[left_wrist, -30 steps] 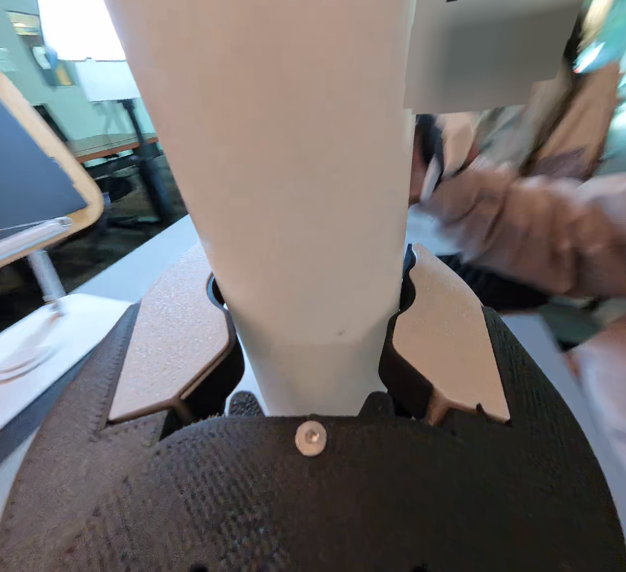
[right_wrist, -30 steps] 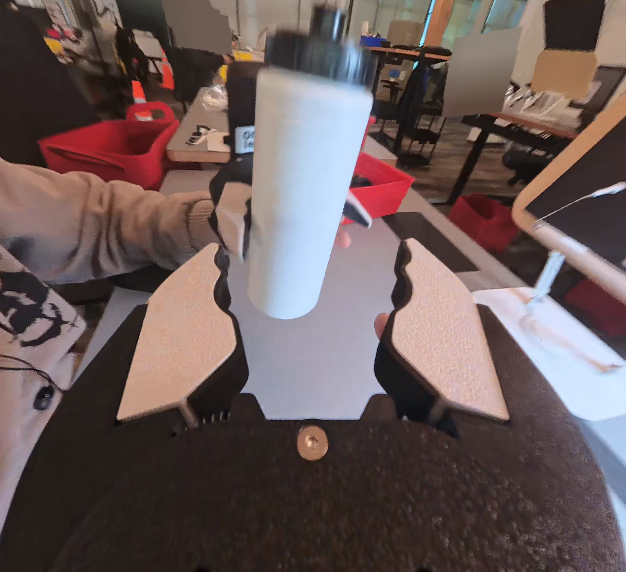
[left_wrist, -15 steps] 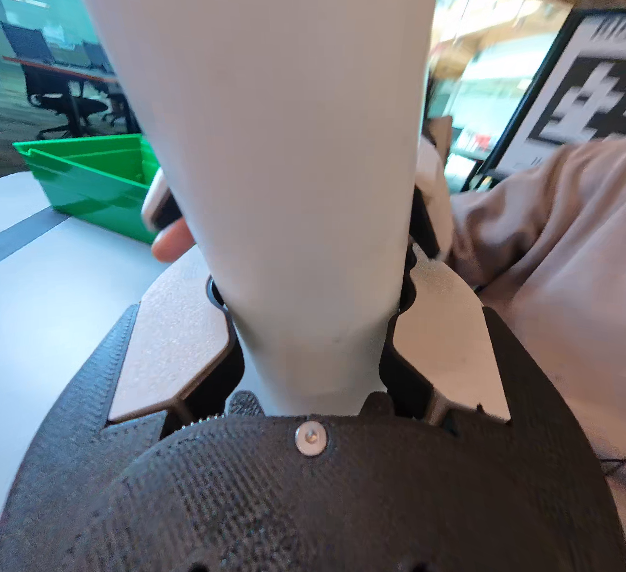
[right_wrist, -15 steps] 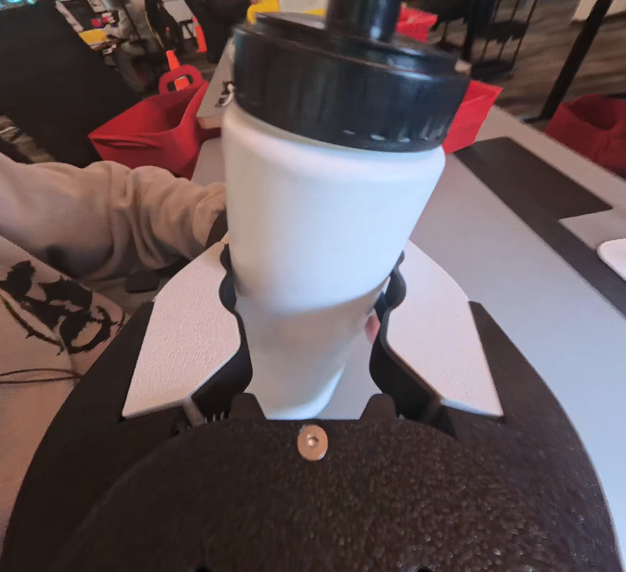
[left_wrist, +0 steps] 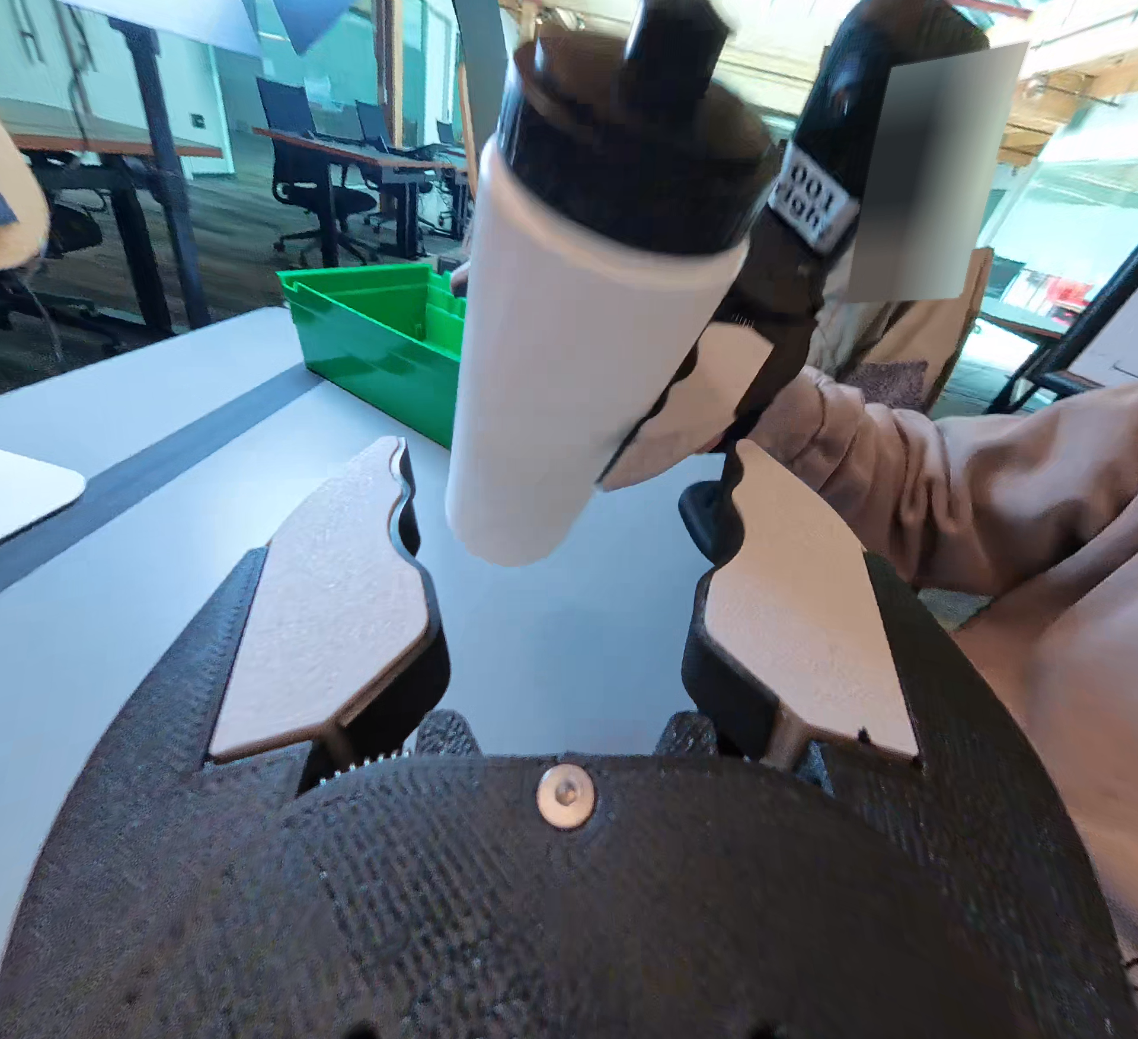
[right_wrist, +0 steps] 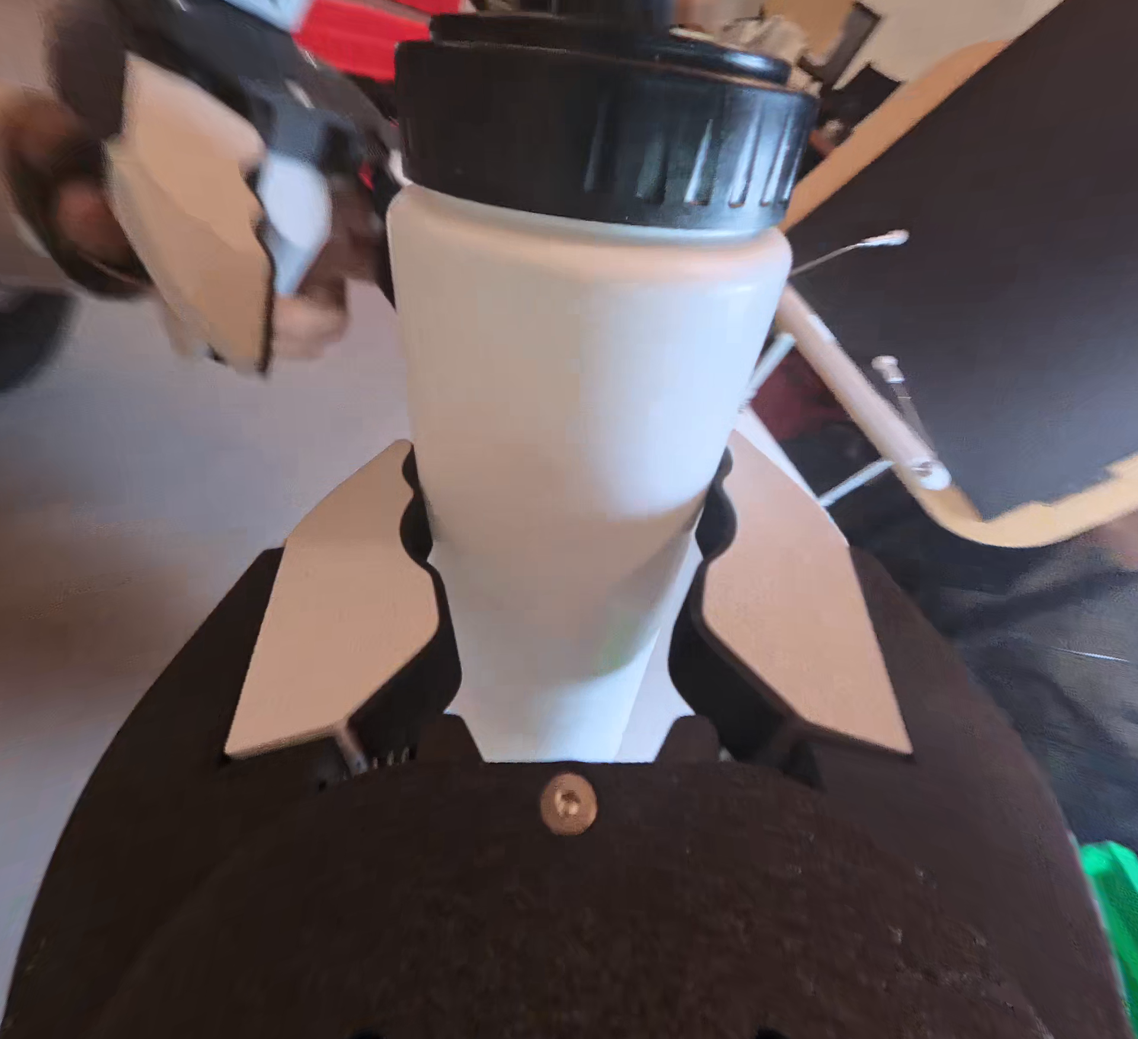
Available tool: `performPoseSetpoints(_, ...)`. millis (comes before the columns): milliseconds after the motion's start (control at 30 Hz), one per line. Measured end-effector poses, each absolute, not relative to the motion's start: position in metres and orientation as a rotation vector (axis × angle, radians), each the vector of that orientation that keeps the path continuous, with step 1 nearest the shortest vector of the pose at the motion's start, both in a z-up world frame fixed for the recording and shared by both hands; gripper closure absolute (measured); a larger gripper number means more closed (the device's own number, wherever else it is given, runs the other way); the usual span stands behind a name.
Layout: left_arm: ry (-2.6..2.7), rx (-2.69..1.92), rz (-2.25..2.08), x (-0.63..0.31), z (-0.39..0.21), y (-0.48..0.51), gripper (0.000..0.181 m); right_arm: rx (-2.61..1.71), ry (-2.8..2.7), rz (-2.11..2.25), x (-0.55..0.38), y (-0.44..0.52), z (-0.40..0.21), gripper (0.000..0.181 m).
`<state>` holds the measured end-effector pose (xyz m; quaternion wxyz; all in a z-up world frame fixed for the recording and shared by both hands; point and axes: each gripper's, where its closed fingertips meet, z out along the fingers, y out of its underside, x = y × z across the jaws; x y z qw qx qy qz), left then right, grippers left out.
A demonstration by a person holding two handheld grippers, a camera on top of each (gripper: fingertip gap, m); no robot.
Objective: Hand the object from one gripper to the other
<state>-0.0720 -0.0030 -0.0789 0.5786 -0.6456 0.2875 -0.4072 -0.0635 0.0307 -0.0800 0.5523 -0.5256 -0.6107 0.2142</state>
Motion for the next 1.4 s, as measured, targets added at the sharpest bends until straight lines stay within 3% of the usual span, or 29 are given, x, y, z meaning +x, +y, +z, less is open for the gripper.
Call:
performPoseSetpoints(133,0.631,-1.539,-0.854,-0.081,-0.057,-0.003,0.087,-1.097,-1.424,0.115,-0.059,0.056,-0.087,0.094)
performPoseSetpoints(333,0.623,-1.829,-0.691,-0.086,-0.081,0.001,0.089,-0.940,-1.497,-0.215,-0.066,0.068,-0.122,0.094)
performPoseSetpoints(533,0.689,-2.063,-0.503,-0.095,-0.135,0.012,0.090,-0.817,-1.555,-0.358,-0.077,0.061,-0.149,0.094)
performPoseSetpoints(633,0.737,-2.117,-0.560,-0.093,-0.156,0.011,0.102,-0.783,-1.585,-0.412,-0.077,0.062,-0.160,0.094)
performPoseSetpoints(833,0.791,-2.039,-0.619,-0.094,-0.160,0.016,0.103,-0.816,-1.591,-0.388,-0.075,0.063,-0.164,0.094)
performPoseSetpoints(1033,0.685,-1.906,-0.734,-0.112,-0.135,0.024,0.103,-1.035,-1.475,-0.037,-0.068,0.062,-0.127,0.090)
performPoseSetpoints(1267,0.471,-1.674,-0.848,-0.154,-0.084,0.031,0.103,-1.219,-0.940,0.706,-0.027,0.079,-0.050,0.093)
performPoseSetpoints(1400,0.359,-1.448,-1.056,-0.172,-0.058,0.026,0.103,-1.313,-0.798,1.114,-0.020,0.081,-0.047,0.095)
